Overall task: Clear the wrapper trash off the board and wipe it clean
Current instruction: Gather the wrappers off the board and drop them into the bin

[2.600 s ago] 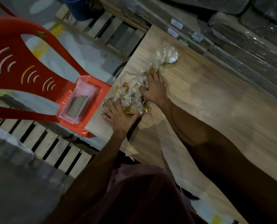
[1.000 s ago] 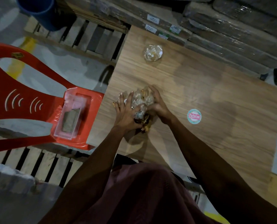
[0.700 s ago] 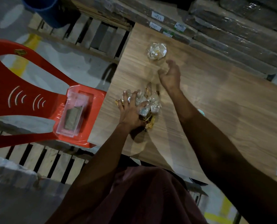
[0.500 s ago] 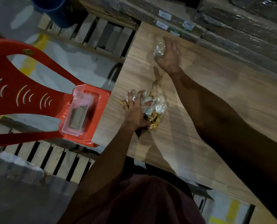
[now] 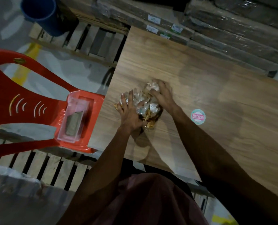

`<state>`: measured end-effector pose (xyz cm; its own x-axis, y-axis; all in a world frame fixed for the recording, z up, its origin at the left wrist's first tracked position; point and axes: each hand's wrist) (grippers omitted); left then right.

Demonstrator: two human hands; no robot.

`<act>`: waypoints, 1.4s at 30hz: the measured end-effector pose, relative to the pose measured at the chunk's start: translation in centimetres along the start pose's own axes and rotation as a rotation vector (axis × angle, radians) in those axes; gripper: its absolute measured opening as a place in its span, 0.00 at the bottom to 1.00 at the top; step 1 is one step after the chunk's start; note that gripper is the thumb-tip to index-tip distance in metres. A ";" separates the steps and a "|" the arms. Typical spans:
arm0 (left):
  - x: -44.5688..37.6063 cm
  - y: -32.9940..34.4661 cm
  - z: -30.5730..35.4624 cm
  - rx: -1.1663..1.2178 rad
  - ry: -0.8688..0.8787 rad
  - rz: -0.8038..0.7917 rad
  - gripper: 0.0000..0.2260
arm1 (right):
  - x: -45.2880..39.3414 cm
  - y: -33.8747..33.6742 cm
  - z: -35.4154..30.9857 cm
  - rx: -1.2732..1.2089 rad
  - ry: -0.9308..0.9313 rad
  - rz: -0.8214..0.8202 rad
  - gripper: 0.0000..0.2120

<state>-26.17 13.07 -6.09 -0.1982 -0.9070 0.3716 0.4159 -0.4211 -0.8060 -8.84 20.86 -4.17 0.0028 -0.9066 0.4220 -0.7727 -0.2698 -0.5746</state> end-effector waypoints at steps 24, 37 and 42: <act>3.2 -2.7 7.0 1.121 0.013 -0.145 0.38 | 12.2 2.6 -1.0 -1.035 0.241 0.350 0.26; 8.6 -6.6 9.8 1.568 -0.154 -0.160 0.45 | 19.7 0.7 -4.4 -0.408 -0.181 0.547 0.32; 10.0 -7.0 12.1 1.572 -0.062 -0.306 0.30 | 22.4 -1.9 -4.4 -0.360 -0.192 0.659 0.37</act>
<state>-20.35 6.88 8.82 -0.4233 -0.7739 0.4711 0.8340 -0.1298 0.5362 -10.15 2.44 9.46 -0.4442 -0.8927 -0.0756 -0.8116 0.4367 -0.3881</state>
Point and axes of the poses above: each hand's wrist, its own x-axis away from the middle knuckle, its own y-axis out of the palm, z = x × y, and after that the axes turned 2 degrees about y, right-handed
